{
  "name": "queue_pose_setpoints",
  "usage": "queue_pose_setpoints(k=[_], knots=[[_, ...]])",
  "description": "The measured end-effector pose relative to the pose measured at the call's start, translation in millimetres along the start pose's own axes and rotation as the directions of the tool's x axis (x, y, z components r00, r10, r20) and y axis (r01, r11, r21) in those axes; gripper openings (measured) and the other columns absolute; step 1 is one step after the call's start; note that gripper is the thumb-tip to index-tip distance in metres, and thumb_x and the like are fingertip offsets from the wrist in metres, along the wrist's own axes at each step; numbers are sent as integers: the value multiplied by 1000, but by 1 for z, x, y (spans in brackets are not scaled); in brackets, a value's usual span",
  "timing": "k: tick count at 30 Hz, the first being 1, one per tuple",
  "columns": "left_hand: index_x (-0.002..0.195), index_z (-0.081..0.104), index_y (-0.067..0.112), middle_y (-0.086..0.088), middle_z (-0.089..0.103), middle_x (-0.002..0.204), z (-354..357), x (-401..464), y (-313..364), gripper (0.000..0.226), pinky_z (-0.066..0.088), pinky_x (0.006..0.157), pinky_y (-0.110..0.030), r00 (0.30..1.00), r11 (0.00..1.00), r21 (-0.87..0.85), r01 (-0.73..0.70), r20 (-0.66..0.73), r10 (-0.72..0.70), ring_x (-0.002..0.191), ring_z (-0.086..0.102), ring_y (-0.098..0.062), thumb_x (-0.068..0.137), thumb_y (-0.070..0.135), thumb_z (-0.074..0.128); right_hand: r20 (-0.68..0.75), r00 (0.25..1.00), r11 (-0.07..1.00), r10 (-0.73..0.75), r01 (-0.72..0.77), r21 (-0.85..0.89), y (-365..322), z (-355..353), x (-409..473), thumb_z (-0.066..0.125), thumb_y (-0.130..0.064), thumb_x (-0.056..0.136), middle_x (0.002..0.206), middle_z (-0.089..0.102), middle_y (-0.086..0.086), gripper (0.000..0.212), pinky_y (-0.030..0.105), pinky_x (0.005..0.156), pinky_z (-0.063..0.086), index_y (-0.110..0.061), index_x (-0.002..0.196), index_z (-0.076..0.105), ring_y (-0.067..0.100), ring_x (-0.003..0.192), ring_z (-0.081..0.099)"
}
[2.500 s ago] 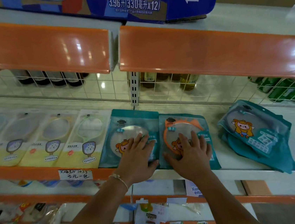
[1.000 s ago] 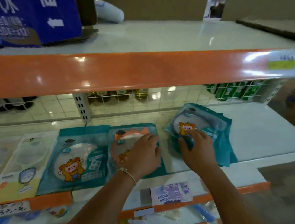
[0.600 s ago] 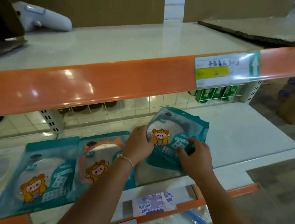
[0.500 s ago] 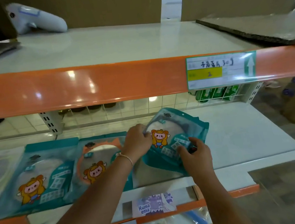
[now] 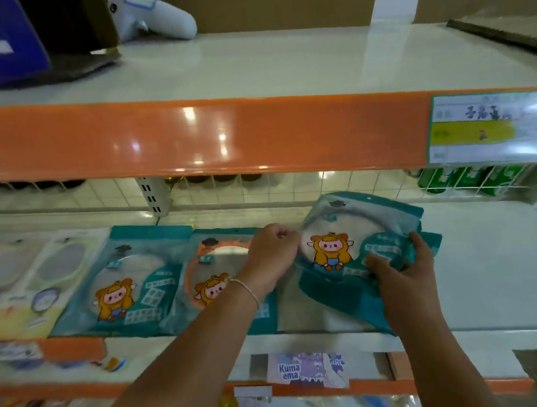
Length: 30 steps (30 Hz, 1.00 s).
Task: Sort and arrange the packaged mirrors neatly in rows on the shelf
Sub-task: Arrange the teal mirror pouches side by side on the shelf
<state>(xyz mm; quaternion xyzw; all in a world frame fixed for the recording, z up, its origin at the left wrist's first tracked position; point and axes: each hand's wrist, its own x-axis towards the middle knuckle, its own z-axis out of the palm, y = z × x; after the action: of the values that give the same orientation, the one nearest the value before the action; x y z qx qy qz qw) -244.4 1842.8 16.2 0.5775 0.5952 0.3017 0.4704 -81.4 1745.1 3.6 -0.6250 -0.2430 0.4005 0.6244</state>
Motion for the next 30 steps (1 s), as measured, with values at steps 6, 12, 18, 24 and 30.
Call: queue_pose_setpoints(k=[6, 12, 18, 24, 30], knots=[[103, 64, 12, -5, 70, 97, -55, -7, -16, 28, 53, 78, -37, 976, 940, -268, 211, 109, -188, 88, 64, -19, 97, 38, 54, 206, 977, 993, -61, 81, -90, 1, 37, -13, 62, -8, 92, 110, 70, 2, 48, 28, 64, 60, -27, 135, 49, 16, 85, 73], [100, 64, 6, -12, 64, 88, -118, -24, -58, 11, 54, 78, -33, 958, 817, -507, 275, 211, -192, 80, 60, -23, 97, 12, 55, 330, 941, 996, 71, -48, -76, 15, 84, -26, 62, -2, 89, 99, 73, 12, 25, 56, 81, 57, -19, 106, 66, 34, 89, 71], [96, 66, -2, 3, 62, 52, -176, -37, -94, 11, 50, 55, -23, 965, 783, -563, 263, 163, -207, 53, 60, -15, 92, 8, 63, 326, 933, 988, 150, -134, -73, 36, 142, -50, 60, -12, 94, 103, 73, 10, 21, 54, 73, 58, -23, 110, 67, 38, 92, 71], [98, 68, -3, -21, 65, 78, -233, -32, -125, 15, 55, 76, -39, 963, 848, -457, 267, 105, -247, 73, 60, -28, 87, 8, 69, 325, 946, 985, 24, 34, -171, 50, 201, -82, 60, -9, 94, 100, 74, 7, 22, 51, 78, 59, -24, 109, 67, 28, 91, 72], [103, 61, 18, -6, 70, 95, -265, -30, -143, 14, 56, 81, -37, 979, 945, -293, 147, 182, -96, 88, 67, -21, 95, 6, 57, 272, 960, 984, 64, -16, -175, 62, 228, -101, 60, -8, 94, 88, 75, 8, 13, 59, 76, 57, -17, 96, 68, 33, 84, 73]])
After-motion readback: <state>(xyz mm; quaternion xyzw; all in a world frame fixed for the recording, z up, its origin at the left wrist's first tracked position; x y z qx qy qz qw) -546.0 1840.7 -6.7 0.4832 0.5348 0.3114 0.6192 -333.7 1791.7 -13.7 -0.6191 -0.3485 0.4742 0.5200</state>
